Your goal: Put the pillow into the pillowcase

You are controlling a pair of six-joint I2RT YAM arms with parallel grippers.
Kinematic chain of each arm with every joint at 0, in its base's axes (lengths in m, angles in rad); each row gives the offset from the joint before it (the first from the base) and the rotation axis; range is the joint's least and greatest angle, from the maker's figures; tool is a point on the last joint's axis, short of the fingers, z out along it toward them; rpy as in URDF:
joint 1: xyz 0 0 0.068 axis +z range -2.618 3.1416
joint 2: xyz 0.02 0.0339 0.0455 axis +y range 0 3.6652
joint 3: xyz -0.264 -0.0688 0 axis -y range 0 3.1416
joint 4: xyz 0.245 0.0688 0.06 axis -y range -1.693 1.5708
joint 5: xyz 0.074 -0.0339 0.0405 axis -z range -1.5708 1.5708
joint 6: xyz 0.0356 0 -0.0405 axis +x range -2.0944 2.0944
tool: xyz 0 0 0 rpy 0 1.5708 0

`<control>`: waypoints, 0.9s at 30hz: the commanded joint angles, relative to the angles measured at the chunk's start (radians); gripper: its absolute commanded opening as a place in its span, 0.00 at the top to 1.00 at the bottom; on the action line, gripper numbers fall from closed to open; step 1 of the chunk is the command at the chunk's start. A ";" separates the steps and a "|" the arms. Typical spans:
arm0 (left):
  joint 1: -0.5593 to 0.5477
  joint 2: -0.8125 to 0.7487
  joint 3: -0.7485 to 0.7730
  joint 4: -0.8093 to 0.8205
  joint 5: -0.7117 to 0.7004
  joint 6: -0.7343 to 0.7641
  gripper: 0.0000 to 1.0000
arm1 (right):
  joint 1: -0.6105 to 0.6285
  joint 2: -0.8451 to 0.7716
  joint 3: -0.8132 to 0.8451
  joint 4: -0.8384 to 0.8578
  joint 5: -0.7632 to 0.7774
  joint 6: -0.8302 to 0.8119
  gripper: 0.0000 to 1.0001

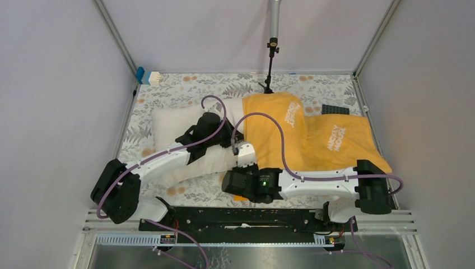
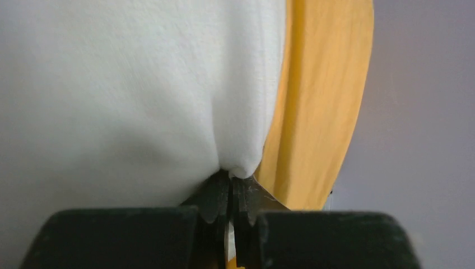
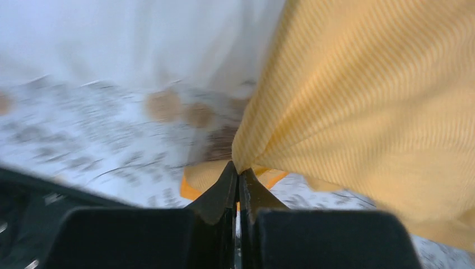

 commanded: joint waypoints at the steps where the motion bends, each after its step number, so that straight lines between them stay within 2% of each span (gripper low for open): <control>1: -0.009 0.010 0.054 0.046 -0.032 -0.004 1.00 | 0.101 -0.039 0.070 0.239 -0.071 -0.152 1.00; 3: -0.013 0.006 0.027 0.063 -0.038 -0.016 1.00 | 0.087 -0.086 -0.017 0.355 -0.109 -0.175 1.00; 8: -0.032 0.015 -0.057 0.117 -0.018 -0.034 1.00 | -0.015 -0.161 -0.185 0.447 -0.227 -0.137 1.00; 12: -0.044 -0.029 -0.082 0.101 -0.020 -0.015 1.00 | -0.023 -0.226 -0.153 0.360 -0.196 -0.140 0.80; 14: -0.044 -0.071 -0.071 0.051 -0.036 0.011 0.97 | -0.031 -0.266 -0.106 0.318 -0.189 -0.161 0.62; 15: -0.042 -0.107 -0.059 0.020 -0.048 0.023 0.89 | -0.040 -0.284 -0.078 0.295 -0.189 -0.169 0.51; 16: -0.043 -0.134 -0.045 -0.018 -0.064 0.040 0.79 | -0.052 -0.302 -0.051 0.269 -0.187 -0.178 0.32; 17: -0.043 -0.164 -0.027 -0.056 -0.084 0.062 0.73 | -0.070 -0.319 -0.025 0.248 -0.192 -0.190 0.04; 18: -0.042 -0.190 -0.006 -0.122 -0.109 0.084 0.68 | -0.092 -0.330 -0.001 0.227 -0.198 -0.199 0.01; 22: -0.035 -0.271 0.093 -0.288 -0.219 0.182 0.51 | -0.275 -0.359 0.057 0.183 -0.298 -0.240 0.00; 24: -0.019 -0.282 0.154 -0.359 -0.257 0.230 0.43 | -0.373 -0.358 0.082 0.179 -0.353 -0.261 0.00; 27: 0.037 -0.265 0.230 -0.425 -0.294 0.311 0.29 | -0.447 -0.317 0.146 0.164 -0.351 -0.313 0.00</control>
